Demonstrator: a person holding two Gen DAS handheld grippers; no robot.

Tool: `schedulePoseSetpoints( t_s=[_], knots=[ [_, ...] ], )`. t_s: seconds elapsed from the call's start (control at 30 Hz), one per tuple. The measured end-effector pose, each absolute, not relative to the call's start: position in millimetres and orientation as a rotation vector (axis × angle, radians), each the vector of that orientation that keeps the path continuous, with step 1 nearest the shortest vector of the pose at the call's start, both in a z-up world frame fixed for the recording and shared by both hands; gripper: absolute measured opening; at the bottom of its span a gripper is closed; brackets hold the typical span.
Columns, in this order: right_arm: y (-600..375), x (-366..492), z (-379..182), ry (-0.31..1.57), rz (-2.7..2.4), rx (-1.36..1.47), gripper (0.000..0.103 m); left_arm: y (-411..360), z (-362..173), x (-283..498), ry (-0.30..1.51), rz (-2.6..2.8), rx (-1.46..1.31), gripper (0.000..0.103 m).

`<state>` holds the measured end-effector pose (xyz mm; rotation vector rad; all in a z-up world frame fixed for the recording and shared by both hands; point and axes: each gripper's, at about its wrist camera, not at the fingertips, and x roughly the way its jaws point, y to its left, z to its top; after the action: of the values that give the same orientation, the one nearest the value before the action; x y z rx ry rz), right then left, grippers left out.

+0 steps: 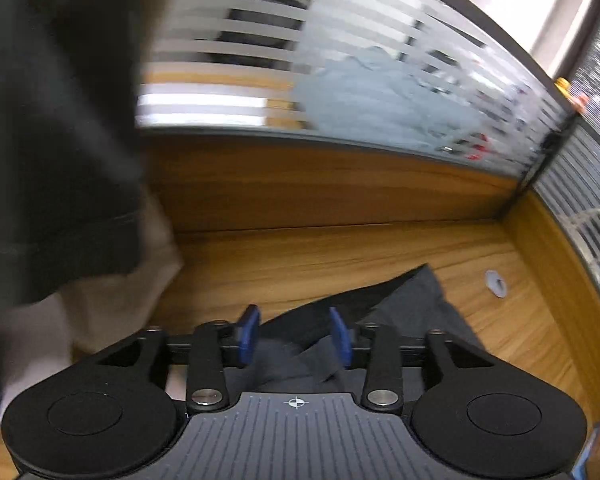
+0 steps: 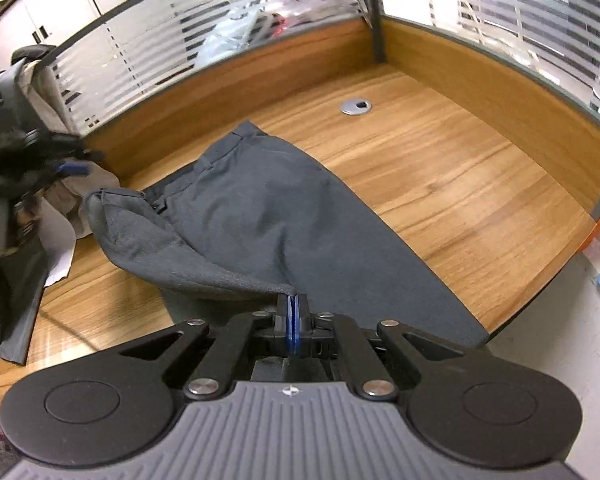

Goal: Fold clothes
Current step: 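Grasp the waistband with the left gripper while the right gripper grasps a leg hem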

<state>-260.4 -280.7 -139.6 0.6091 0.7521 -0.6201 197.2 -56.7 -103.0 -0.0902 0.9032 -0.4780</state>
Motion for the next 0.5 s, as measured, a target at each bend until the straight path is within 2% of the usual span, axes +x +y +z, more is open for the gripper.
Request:
schedulePoseSetpoints(
  t_s=[0.03,0.1,0.5],
  knots=[
    [-282,-260,-142,0.756,-0.621,0.609,0.001,-51,-103,196,0.899,-0.473,-0.099,0.057],
    [-284,-259,-146,0.763,-0.624,0.608,0.001,-41,-104,192,0.895,-0.473,-0.123,0.062],
    [-281,-255,-149,0.782,-0.642,0.579,0.001,-22,-145,177,1.021,-0.469,-0.356,0.065]
  ],
)
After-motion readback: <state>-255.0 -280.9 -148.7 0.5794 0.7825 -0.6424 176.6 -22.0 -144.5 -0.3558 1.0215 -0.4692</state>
